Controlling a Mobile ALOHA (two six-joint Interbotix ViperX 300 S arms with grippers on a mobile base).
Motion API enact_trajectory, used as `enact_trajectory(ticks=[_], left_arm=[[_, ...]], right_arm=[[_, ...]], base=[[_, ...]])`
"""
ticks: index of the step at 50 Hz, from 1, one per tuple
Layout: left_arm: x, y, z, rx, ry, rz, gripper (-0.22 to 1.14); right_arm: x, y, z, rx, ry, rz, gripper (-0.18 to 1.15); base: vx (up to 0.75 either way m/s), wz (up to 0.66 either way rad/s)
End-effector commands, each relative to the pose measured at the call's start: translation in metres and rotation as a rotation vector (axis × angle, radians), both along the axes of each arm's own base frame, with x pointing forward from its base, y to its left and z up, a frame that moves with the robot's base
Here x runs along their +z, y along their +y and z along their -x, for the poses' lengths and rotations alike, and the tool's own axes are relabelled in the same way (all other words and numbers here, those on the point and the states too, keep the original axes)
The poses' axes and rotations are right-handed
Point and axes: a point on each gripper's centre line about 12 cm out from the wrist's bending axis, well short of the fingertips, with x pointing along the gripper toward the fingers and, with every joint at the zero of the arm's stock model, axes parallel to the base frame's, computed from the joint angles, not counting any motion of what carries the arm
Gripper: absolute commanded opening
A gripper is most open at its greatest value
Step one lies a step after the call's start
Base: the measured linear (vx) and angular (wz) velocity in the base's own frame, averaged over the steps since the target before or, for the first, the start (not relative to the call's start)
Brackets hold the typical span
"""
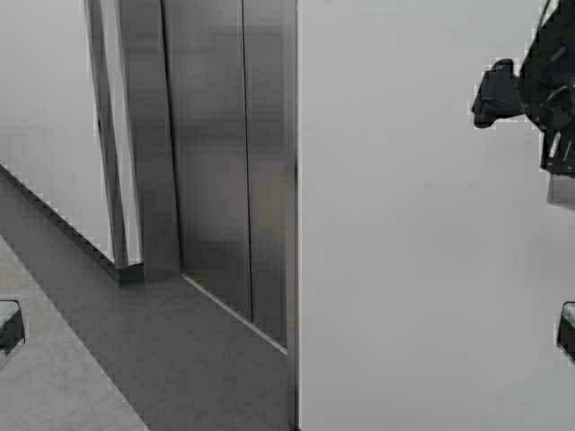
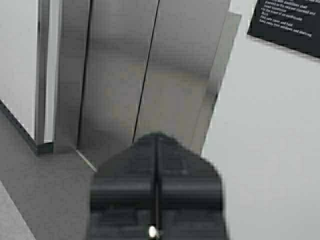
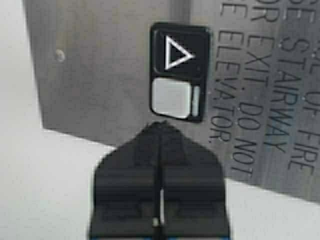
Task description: Navigate to elevator, push the call button, then enter the elevator
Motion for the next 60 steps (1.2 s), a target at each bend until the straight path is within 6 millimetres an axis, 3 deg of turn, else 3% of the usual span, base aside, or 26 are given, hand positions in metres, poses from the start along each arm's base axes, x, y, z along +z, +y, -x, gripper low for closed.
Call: enact_trajectory(ticks=[1,21,34,48,60], left_arm=[[0.004,0.000,-0.002,0.001,-0.003,-0.001,0.02],[0.002,0.000,-0.004,0.002,0.012,-0.019,0.02],[0.000,0.000,-0.005,0.003,0.021,-0.025,0.02],[0.003,0.000,-0.003,0.002,0.009,-0.017,0.02],[0.004,0.000,-0.002,0.002,0.000,-0.009,0.02]], right_arm=[[0.012,-0.003,-0.012,0.012,-0.043,0.007,0.06],[0.003,-0.018,-0.035,0.011,-0.045,0.003,0.06],[0.004,-0.030,-0.035,0.002,-0.040,0.014,0.06],[0.006,0.011,-0.016,0.085,-0.010,0.017,0.06],[0.035,0.068,0.012,0.158,-0.052,0.001,0.06]], base=[[0.00,0.00],[0.00,0.00],[0.00,0.00],[0.00,0.01],[0.00,-0.01]])
